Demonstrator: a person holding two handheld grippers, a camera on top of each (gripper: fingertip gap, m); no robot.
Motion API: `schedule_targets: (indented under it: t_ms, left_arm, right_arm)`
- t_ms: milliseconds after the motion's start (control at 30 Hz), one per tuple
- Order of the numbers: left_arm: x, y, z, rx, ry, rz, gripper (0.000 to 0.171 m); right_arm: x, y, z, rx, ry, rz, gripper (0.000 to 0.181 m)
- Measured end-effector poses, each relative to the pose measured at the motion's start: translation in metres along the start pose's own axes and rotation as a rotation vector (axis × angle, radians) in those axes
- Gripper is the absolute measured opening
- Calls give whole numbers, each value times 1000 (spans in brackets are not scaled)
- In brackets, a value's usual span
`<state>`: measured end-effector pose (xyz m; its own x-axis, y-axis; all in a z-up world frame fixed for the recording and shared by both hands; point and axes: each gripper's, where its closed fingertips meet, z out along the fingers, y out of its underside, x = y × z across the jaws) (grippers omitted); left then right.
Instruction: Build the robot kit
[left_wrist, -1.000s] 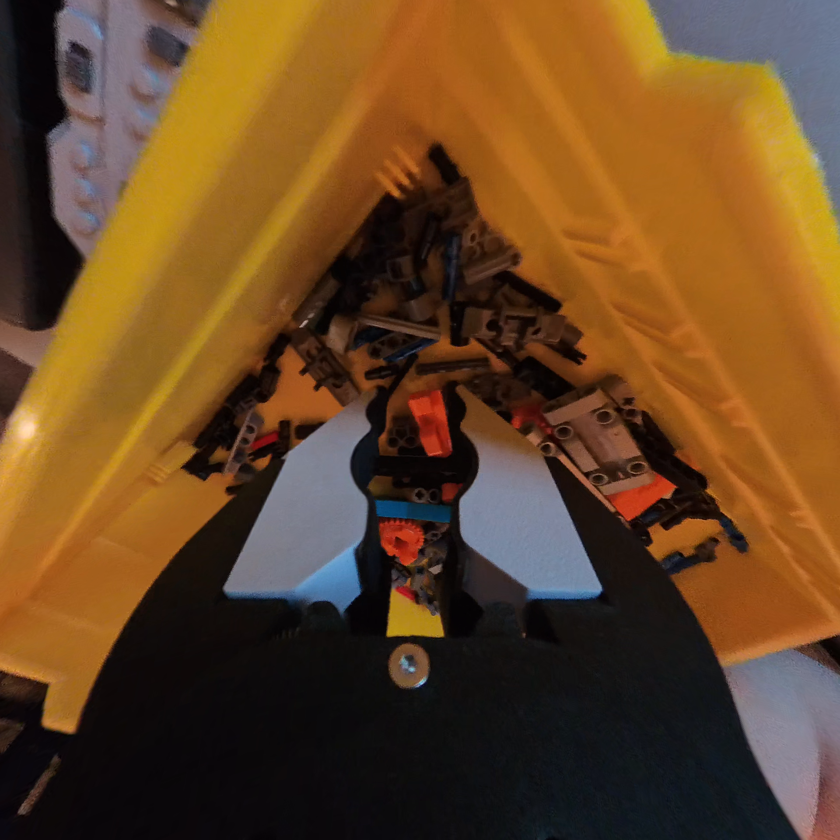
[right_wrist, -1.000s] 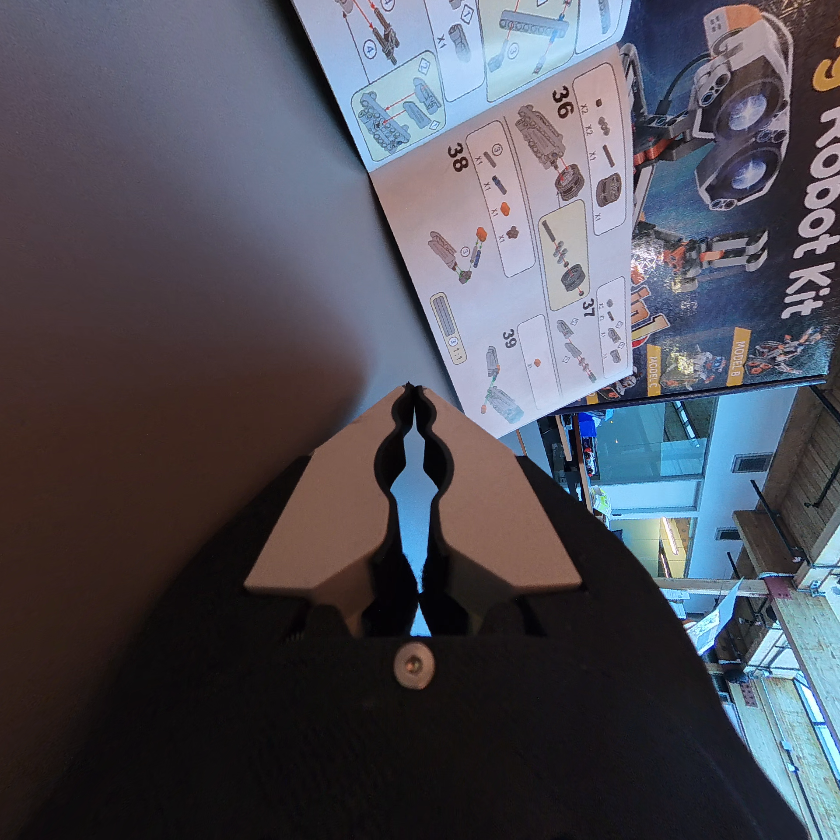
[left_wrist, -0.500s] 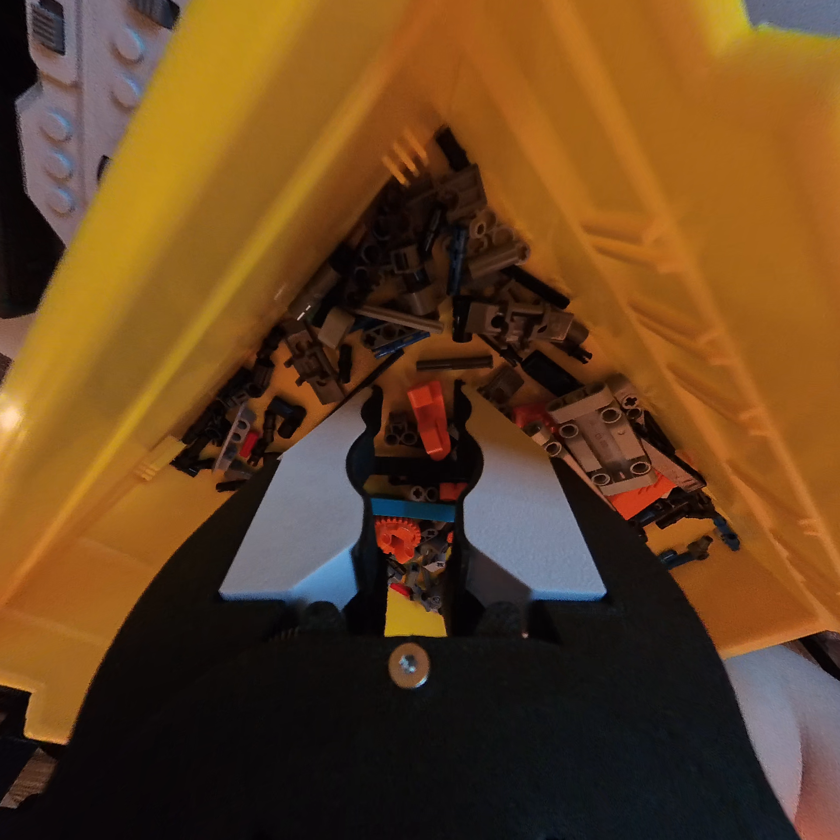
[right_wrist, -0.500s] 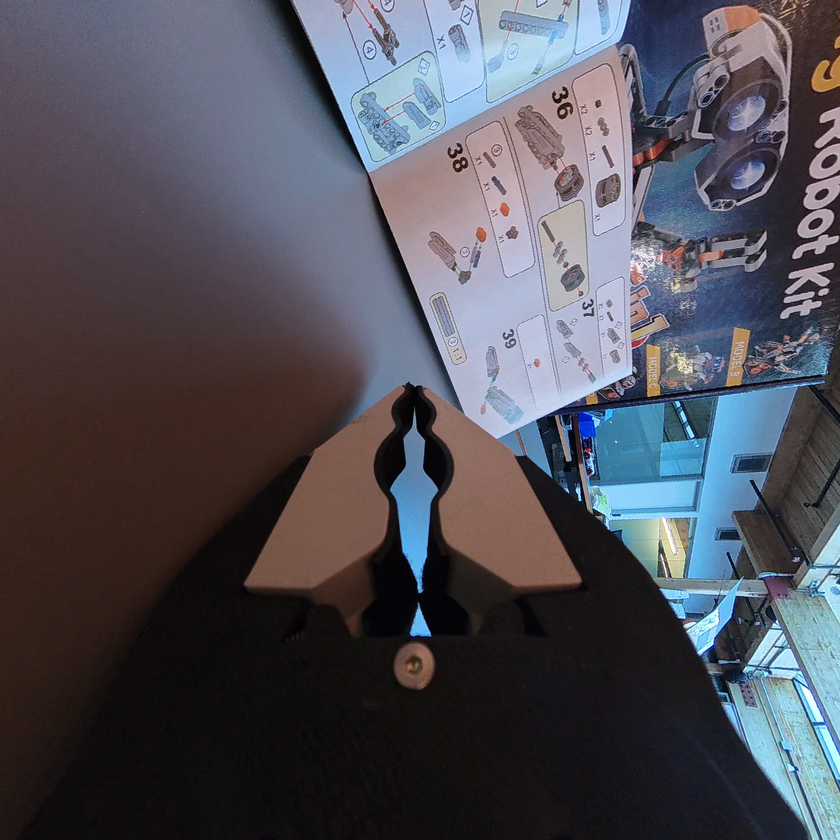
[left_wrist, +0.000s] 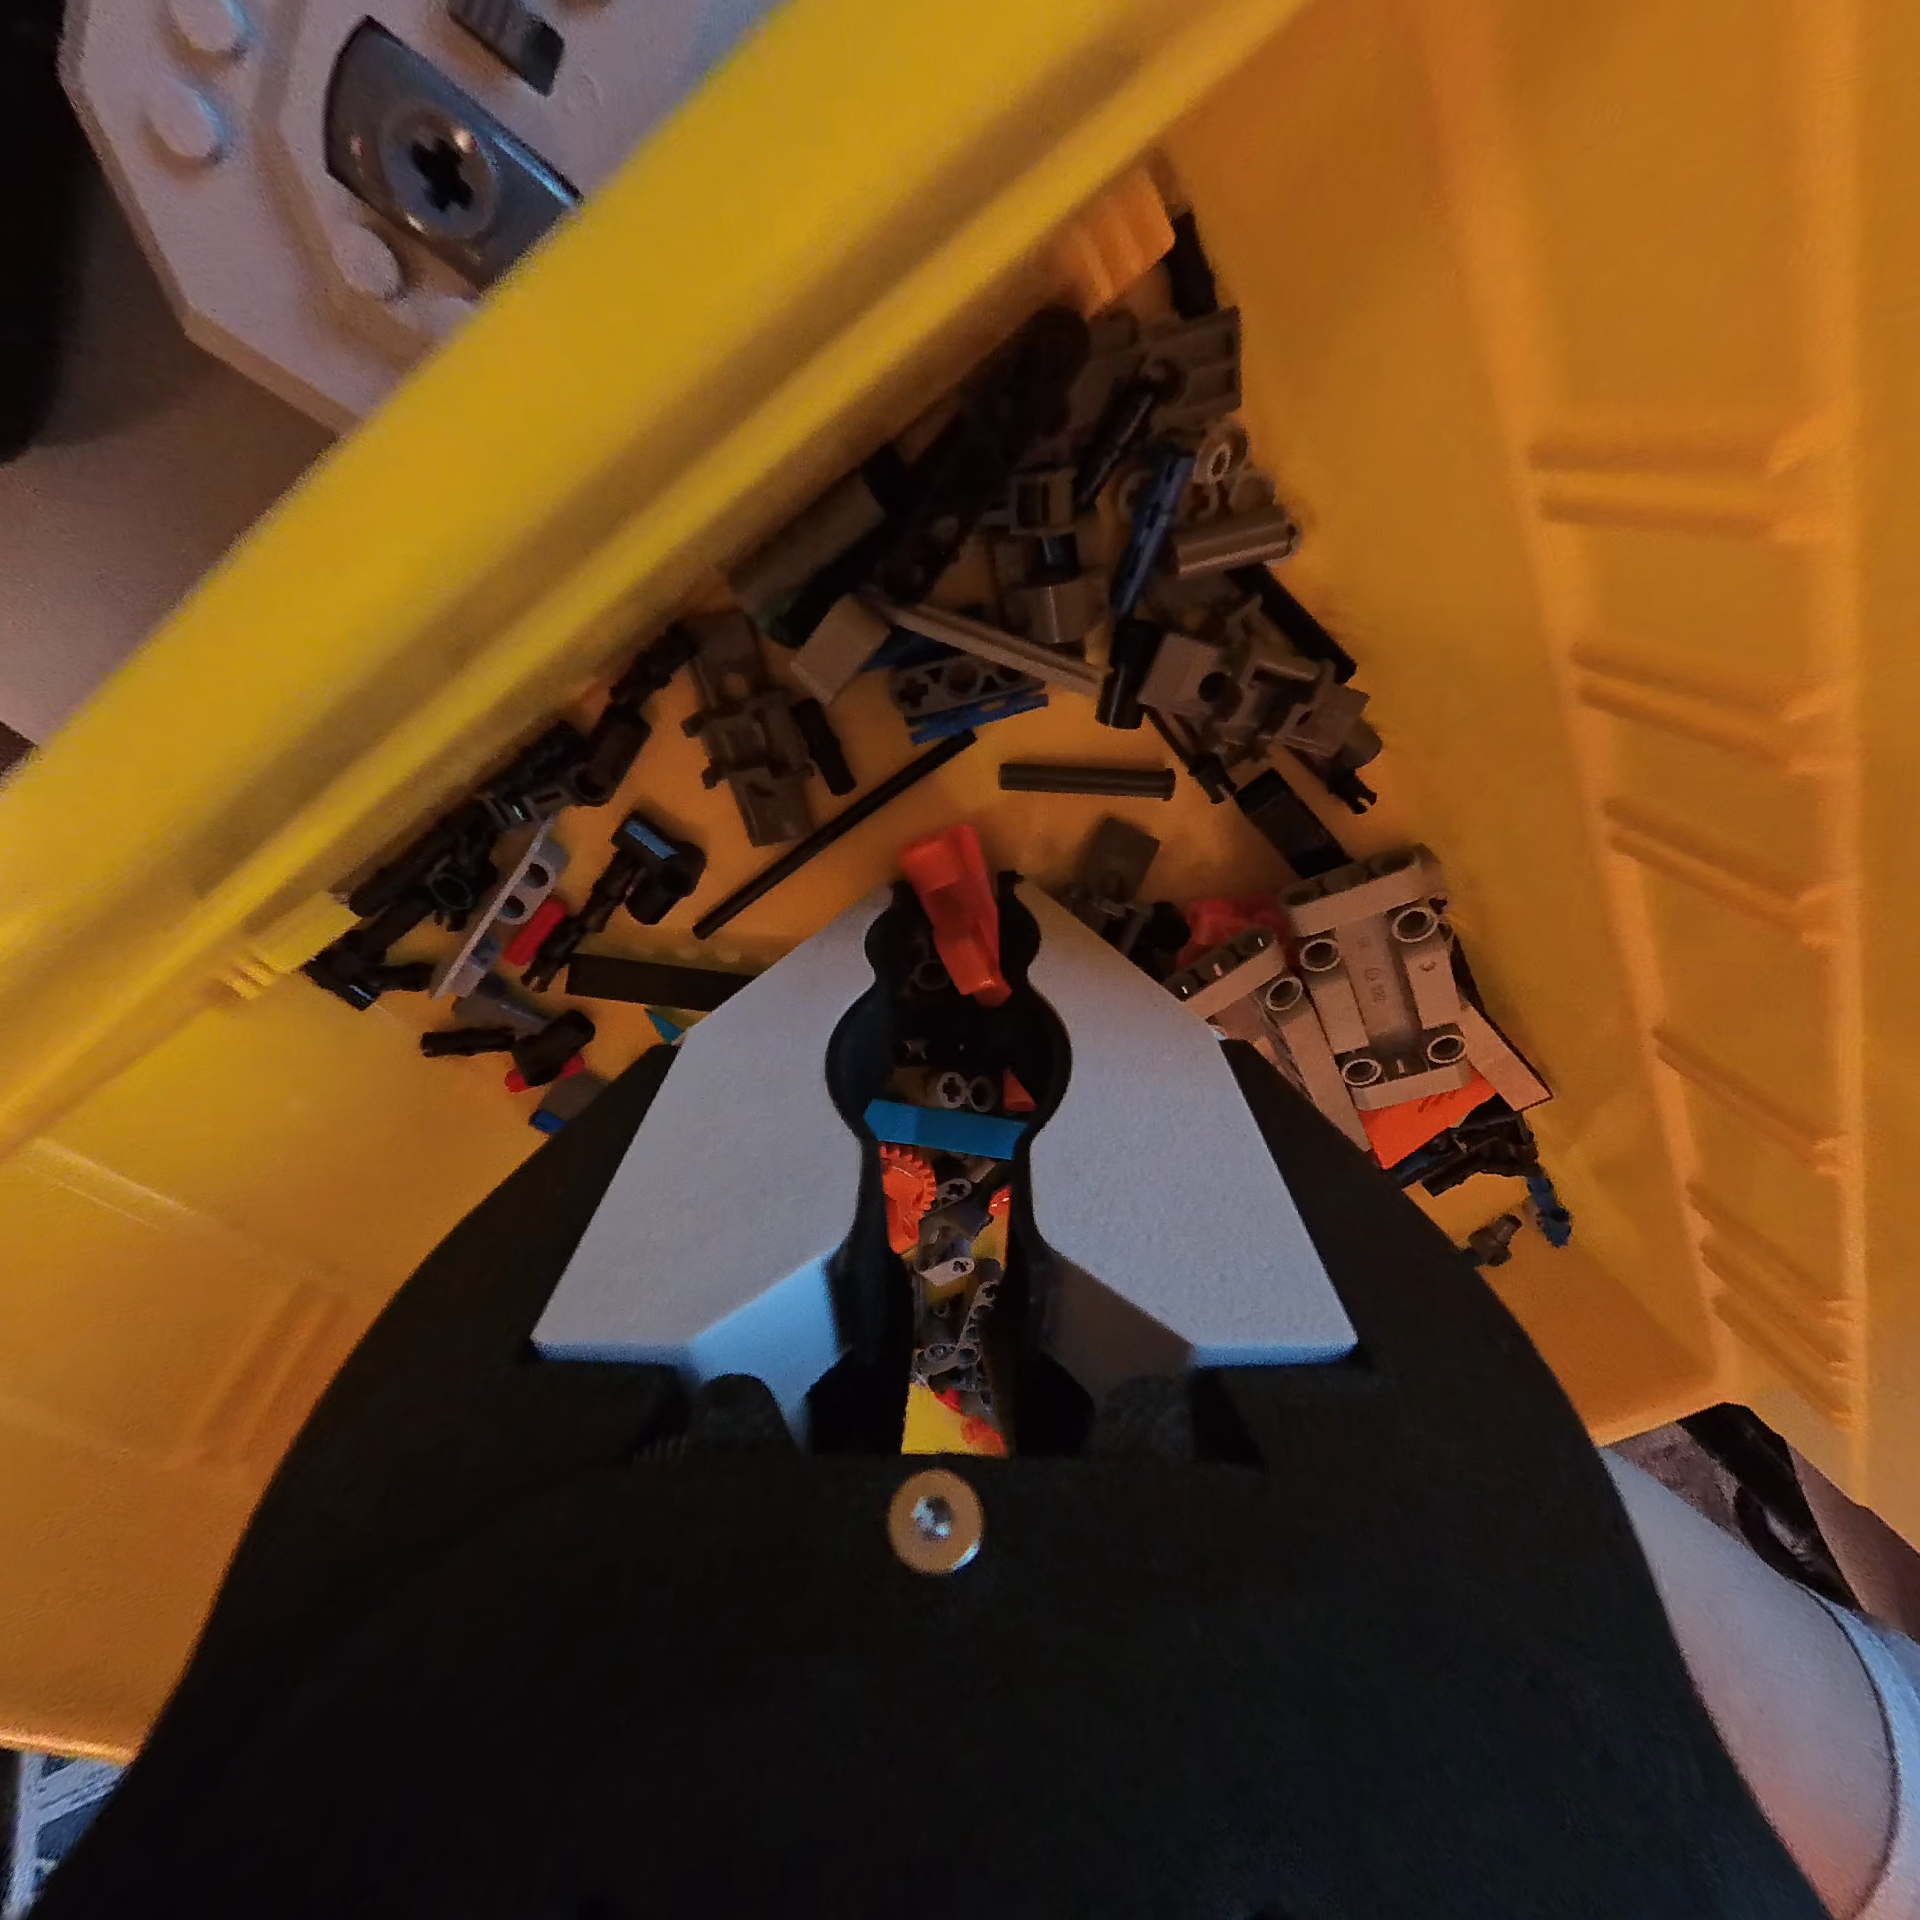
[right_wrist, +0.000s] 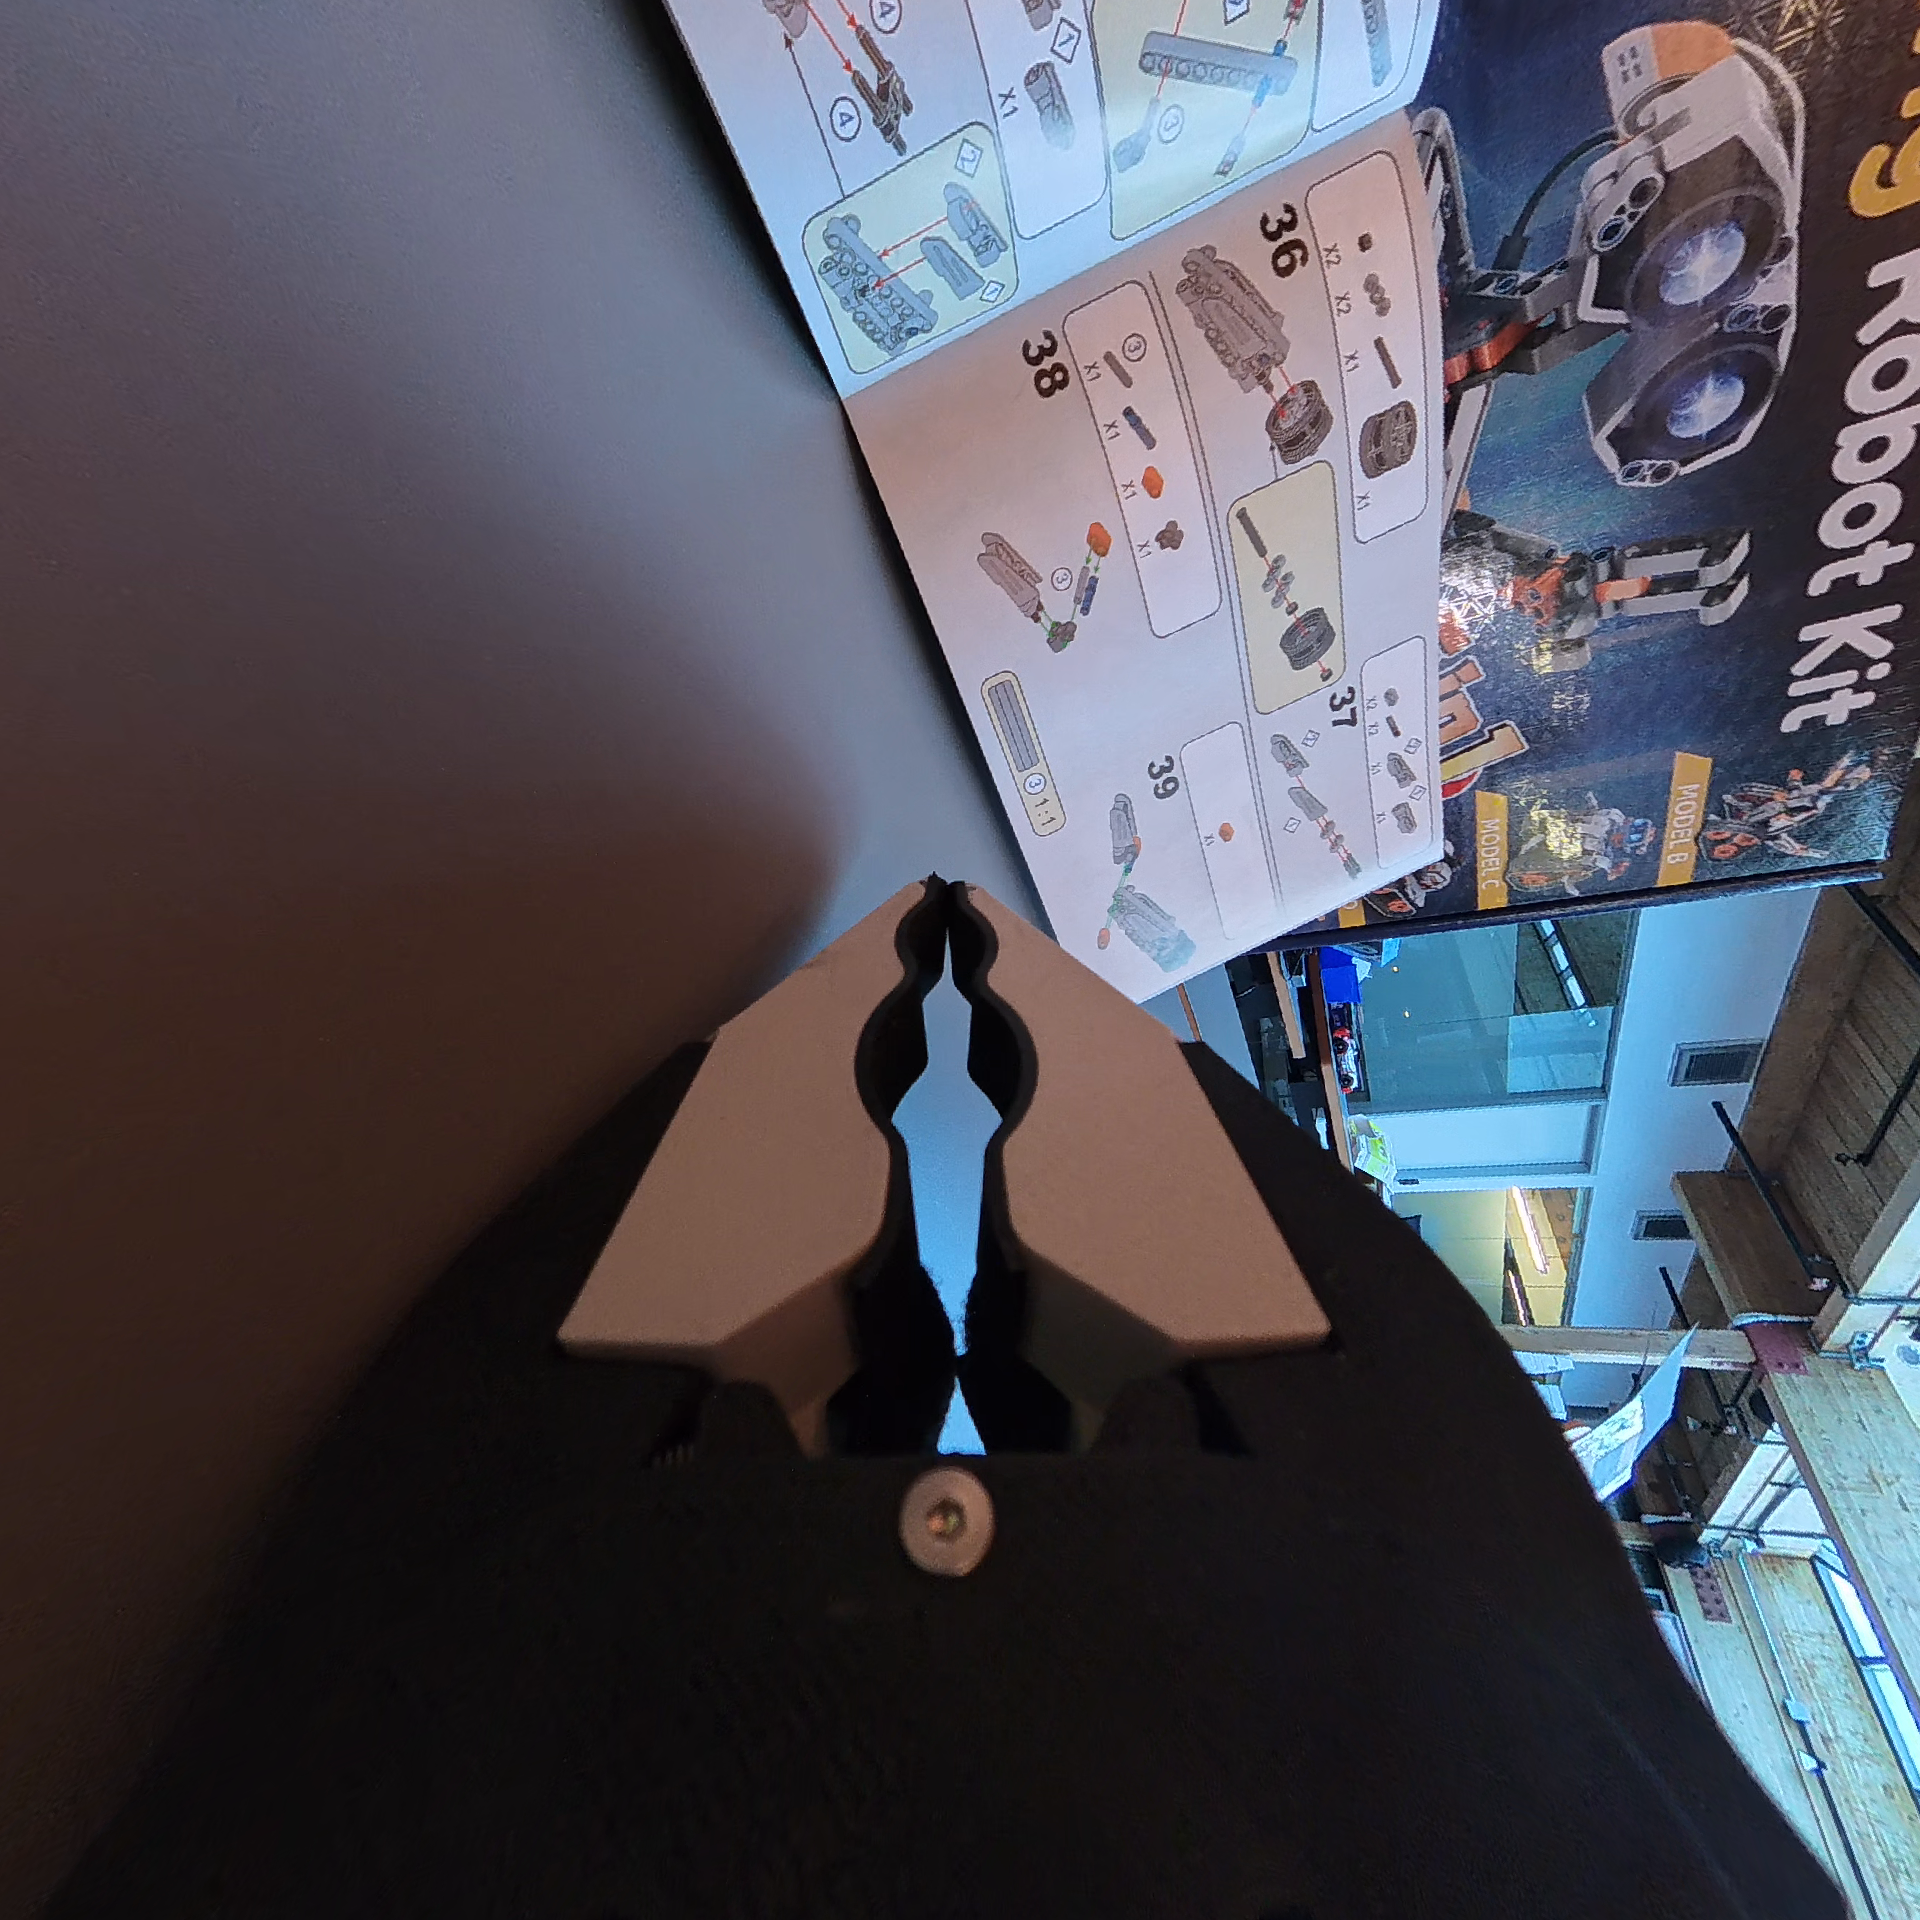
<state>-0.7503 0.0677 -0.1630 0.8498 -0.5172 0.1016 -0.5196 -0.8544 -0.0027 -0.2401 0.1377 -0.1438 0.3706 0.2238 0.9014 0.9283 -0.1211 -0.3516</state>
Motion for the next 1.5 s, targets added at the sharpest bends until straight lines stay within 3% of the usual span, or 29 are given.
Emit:
schedule_targets:
  t_ms: [133,300,367,433,500,767,967,1033,1133,1300,1433,1467,1500]
  left_arm:
    - [0,0,0,23,-53,36,13]
    - [2,0,0,195,-164,218,13]
    - [1,0,0,191,-137,143,14]
    - [-6,1,-1,142,-114,23,25]
    - [-10,1,-1,115,-114,-3,19]
    - [-7,-3,-3,254,-272,302,14]
    - [-7,-4,-2,263,-141,262,13]
    - [-6,-2,-3,273,-171,340,13]
    - [-6,-3,-11,294,-338,486,12]
    - [11,-42,-64,542,-568,739,17]
    - [11,-38,-48,416,-621,1026,18]
    - [12,-37,-40,405,-609,1084,23]
    - [13,-37,-34,399,-611,1130,40]
  right_arm:
    - [0,0,0,0,0,0,0]
    - [0,0,0,0,1,0,0]
    - [0,0,0,1,1,0,0]
    - [0,0,0,1,1,-1,0]
    - [0,0,0,3,1,-1,0]
    - [0,0,0,5,1,-1,0]
    - [0,-1,0,7,-1,-2,0]
    - [-1,-1,0,8,-3,-3,0]
    - [0,-1,0,12,-4,-3,0]
    - [0,-1,0,15,-3,-3,0]
    - [0,-1,0,14,0,-4,0]
    - [0,-1,0,13,3,-5,0]
    - [1,-1,0,12,6,-5,0]
